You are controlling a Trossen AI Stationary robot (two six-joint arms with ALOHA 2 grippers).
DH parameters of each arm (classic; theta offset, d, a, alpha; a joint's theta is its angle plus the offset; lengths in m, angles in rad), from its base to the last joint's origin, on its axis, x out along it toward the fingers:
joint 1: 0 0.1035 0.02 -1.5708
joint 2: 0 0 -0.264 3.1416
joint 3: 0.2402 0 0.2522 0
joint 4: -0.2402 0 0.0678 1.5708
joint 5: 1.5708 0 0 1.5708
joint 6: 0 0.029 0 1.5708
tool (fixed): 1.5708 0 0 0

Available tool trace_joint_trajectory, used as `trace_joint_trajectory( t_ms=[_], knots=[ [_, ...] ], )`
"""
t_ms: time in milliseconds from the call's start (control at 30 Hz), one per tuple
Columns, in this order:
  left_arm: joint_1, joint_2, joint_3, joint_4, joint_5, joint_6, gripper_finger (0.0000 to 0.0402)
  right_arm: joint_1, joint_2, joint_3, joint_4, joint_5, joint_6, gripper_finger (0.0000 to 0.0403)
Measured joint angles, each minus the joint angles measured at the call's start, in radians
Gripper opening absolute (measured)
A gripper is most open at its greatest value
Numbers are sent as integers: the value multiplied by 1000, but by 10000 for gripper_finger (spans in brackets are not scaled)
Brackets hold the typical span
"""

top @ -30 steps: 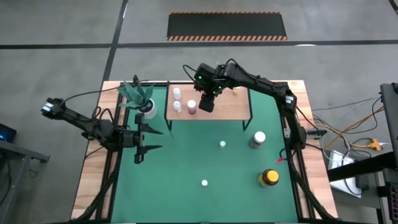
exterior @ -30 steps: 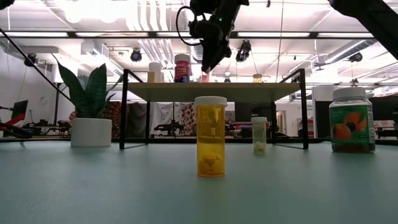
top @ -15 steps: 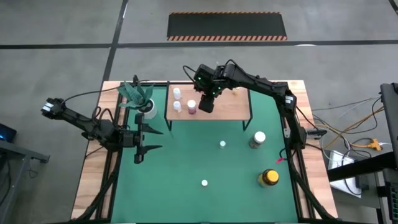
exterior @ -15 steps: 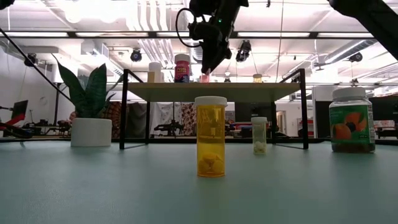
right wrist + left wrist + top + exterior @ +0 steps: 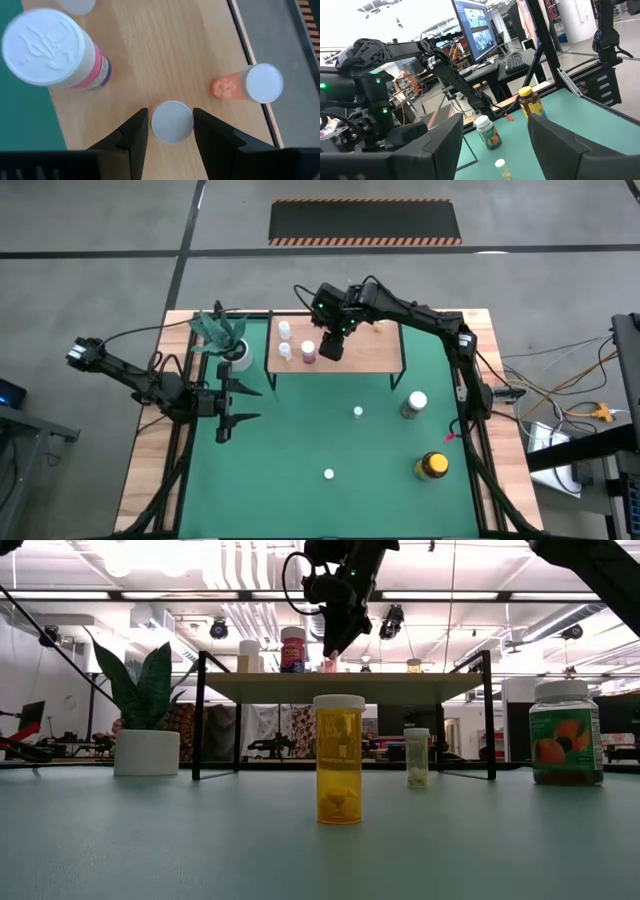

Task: Pick and place medicine bottles onto shelf by color
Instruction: Put the pink pill bottle on the shelf aligned with the other pink pill bottle, then put the yellow pill bottle on the shelf

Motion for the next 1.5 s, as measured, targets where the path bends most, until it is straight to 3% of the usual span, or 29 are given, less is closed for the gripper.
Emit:
trace_joint_trajectory(
  t_ms=[467, 800, 1067, 1500],
  knots=[
    [0, 11, 0, 48, 1, -2, 206, 34, -35, 140, -165, -13, 59, 140],
    [0, 58, 1, 138, 4, 0, 206, 254, -151, 60, -183, -47, 144, 118],
    [0, 83, 1, 190, 3, -1, 206, 454, -236, -123, -62, 10, 172, 107],
    [0, 99, 1, 217, 2, -26, 206, 619, -468, -661, 296, 210, 378, 98]
  ],
)
